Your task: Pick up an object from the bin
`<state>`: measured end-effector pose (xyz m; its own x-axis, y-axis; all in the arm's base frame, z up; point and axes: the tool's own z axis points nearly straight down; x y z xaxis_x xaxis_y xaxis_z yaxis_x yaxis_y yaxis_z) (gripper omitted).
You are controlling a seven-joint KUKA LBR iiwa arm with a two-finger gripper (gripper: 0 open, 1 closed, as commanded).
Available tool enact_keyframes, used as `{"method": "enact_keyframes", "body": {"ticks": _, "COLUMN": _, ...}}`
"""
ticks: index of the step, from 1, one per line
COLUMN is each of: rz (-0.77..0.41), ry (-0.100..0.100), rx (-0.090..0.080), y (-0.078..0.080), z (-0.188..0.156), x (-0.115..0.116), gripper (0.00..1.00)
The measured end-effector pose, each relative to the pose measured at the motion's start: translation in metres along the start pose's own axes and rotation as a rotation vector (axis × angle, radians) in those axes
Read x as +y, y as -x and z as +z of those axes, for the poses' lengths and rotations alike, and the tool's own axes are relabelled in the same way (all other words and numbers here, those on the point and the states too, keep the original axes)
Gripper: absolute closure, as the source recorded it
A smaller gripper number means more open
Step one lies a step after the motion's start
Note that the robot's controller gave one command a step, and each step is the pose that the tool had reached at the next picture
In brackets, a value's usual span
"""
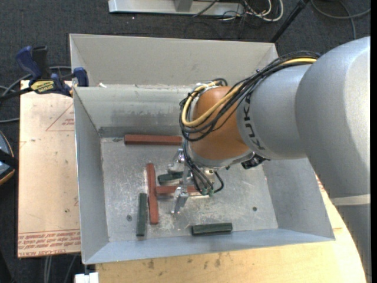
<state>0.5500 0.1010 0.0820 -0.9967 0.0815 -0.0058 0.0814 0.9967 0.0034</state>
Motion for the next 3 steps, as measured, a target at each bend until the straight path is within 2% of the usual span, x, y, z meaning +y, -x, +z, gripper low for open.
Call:
{"method": "enact_keyframes", "body": {"ticks": 1, "rz": 0.001, "ry": -0.001, "rx": 0.003, "y": 0.010, "z": 0.001, "x": 0.002, "gripper": 0.00}}
{"method": "enact_keyframes", "body": {"ticks": 2, "rz": 0.045, "ry": 0.001, "rx": -0.002, "y": 0.010, "z": 0.006, "x": 0.002, "gripper": 0.00}}
{"method": "enact_keyframes", "body": {"ticks": 3, "rz": 0.077, "ry": 0.003, "rx": -0.005, "y": 0.023, "z": 0.003, "x": 0.006, "gripper": 1.00}}
